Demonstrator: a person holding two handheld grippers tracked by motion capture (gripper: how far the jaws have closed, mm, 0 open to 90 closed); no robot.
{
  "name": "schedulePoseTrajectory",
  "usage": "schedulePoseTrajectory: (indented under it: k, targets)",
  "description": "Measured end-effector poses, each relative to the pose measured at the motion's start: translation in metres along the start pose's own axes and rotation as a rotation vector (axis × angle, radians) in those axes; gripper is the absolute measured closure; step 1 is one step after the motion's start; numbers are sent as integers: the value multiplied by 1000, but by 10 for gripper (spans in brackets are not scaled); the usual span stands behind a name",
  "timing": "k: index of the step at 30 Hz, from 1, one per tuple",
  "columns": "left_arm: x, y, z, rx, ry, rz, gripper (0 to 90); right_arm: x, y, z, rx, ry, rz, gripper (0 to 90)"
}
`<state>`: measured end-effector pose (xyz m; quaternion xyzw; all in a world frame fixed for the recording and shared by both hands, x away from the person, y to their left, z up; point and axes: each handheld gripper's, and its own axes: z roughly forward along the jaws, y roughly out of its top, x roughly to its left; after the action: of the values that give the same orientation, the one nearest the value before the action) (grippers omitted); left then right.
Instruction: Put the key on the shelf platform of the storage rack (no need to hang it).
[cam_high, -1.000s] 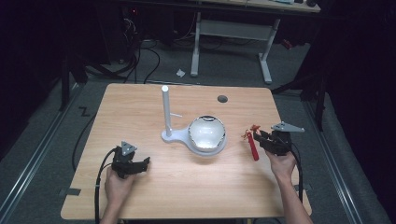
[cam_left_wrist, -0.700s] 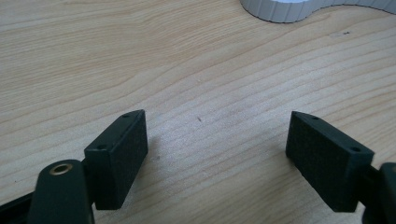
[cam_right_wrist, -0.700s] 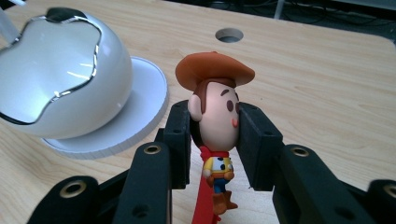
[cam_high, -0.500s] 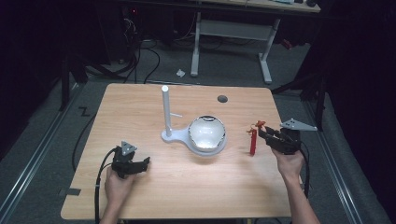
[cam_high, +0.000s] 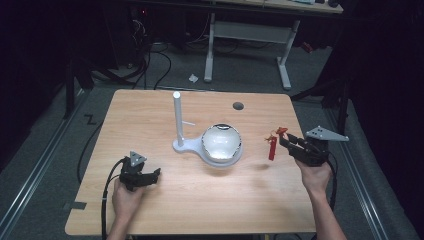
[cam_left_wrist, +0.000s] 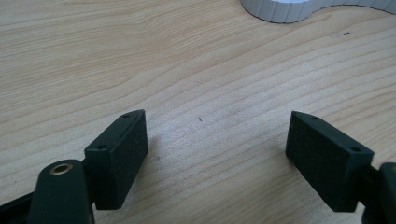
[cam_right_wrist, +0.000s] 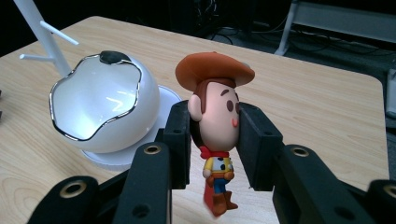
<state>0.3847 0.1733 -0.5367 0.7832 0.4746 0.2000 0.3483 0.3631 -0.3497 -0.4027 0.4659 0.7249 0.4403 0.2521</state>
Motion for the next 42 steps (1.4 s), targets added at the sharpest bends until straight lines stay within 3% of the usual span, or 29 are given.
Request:
schedulePoseTrajectory:
  k: [13,42]
  targets:
    - [0,0,0,0,0,0,214,9,6,-9,-6,32,-5,670]
    - [0,0,0,0,1,0,215,53,35,-18,-47,172,-90,669]
